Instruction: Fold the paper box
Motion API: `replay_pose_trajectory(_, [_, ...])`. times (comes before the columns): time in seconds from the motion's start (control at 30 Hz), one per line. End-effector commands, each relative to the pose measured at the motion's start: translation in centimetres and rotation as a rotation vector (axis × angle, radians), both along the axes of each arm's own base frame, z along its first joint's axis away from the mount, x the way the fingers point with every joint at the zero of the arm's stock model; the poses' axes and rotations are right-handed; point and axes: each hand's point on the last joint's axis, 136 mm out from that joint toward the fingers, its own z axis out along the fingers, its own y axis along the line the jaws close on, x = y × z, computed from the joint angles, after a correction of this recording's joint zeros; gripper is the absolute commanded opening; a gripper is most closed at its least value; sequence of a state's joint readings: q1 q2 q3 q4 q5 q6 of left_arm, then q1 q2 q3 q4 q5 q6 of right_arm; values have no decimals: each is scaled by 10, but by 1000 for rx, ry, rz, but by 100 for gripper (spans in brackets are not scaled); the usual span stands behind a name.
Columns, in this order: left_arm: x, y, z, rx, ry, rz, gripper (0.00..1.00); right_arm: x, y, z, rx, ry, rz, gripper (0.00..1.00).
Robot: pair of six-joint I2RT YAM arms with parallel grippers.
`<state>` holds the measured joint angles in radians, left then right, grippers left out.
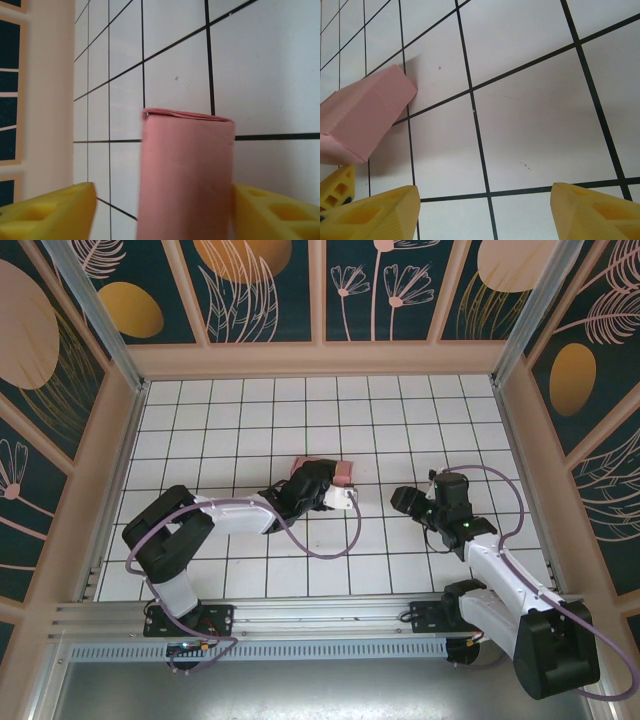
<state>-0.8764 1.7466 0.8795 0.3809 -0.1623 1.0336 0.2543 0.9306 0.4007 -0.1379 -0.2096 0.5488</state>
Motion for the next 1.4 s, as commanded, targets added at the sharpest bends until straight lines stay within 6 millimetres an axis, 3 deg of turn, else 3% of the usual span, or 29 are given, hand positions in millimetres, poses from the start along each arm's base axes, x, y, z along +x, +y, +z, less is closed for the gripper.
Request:
replay_pose_trajectory(0.0, [-1,-11,14,-60,33,-13,80,5,-3,9,-18,-39,3,70])
replay_pose_trajectory(0.13, [-15,-21,18,-139,143,-38,95,6,-6,15,-29,-55,0,70])
replay_pose_trajectory(0.27, [-25,-28,53,-332,229,-51,99,10,-7,22,-44,-88,12,72])
replay_pose_trajectory(0.4, [-13,-14,87,-587,317,32,99,18,-8,38,-68,-174,27,81])
replay_pose_trajectory(0.53, [2,31,112,-814,301,181,99,32,-20,62,-134,-295,-17,90])
replay_pose_trajectory(0.7, [12,88,112,-914,269,375,99,54,-44,89,-231,-449,-106,95])
replay_pose_trajectory(0.9, [23,185,113,-1057,87,682,99,68,-87,106,-389,-643,-257,99])
replay_pose_trajectory(1.1, [11,277,96,-1085,-138,922,99,62,-134,83,-455,-695,-426,99])
replay_pose_trajectory(1.2, [11,300,84,-1086,-169,966,99,66,-144,74,-463,-693,-462,99])
replay_pose_trajectory(1.37, [26,320,73,-1161,-155,987,99,75,-151,59,-474,-689,-452,99])
